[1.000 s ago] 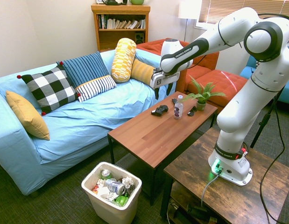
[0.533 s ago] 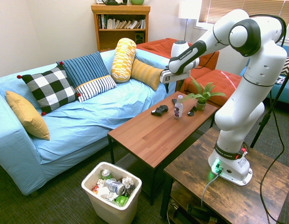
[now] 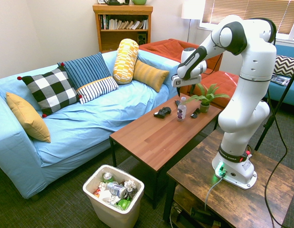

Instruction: Throw the bottle in the trash bin

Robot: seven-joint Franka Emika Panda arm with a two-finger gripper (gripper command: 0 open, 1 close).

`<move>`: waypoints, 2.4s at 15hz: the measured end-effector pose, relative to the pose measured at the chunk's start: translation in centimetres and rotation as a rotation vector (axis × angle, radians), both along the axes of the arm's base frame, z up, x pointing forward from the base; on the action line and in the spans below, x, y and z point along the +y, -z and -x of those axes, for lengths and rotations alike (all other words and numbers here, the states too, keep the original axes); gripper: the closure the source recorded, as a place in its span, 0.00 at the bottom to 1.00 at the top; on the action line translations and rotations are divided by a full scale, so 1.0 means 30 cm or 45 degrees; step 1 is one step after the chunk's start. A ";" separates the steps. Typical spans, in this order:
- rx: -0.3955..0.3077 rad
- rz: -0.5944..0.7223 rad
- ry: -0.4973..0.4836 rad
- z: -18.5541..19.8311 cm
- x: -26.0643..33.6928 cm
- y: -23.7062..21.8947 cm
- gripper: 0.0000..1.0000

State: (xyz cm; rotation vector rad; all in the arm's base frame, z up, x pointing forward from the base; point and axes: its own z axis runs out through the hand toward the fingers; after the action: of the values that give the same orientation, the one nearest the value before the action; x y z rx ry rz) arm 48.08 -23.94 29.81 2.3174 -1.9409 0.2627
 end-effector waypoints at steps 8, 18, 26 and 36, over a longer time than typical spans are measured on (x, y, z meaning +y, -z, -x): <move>0.057 -0.030 0.059 -0.076 -0.051 0.202 0.00; 0.056 -0.056 0.051 -0.098 -0.040 0.223 1.00; 0.039 -0.058 0.045 -0.114 -0.049 0.206 1.00; -0.134 -0.069 -0.199 -0.176 0.284 -0.085 1.00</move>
State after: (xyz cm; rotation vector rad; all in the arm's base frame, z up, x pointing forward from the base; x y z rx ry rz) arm 53.35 -15.43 32.35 2.5439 -1.8350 0.3567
